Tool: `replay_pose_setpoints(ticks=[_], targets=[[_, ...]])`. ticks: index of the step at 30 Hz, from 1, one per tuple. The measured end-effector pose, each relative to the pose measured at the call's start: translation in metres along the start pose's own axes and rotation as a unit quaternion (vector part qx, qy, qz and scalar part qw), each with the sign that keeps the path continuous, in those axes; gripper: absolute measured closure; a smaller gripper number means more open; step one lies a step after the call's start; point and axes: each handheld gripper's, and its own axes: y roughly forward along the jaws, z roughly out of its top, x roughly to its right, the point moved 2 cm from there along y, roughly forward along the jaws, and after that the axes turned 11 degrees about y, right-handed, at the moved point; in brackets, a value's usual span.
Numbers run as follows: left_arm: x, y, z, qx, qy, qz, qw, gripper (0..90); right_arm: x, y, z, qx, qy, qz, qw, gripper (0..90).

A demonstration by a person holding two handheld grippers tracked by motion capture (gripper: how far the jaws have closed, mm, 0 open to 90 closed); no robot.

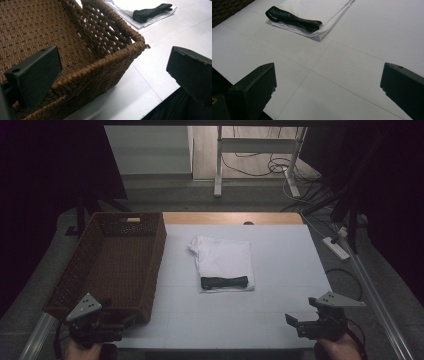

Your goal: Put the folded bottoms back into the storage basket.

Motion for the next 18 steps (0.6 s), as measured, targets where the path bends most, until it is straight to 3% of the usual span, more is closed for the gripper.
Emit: replay_pose_setpoints(ticks=[18], targets=[[-0.0012, 0.0002, -0.0001, 0.001, -0.004, -0.004, 1.0, 0.0, -0.0039, 0.0026, -0.0003, -0.013, -0.021, 0.004, 0.9997, 1.2]])
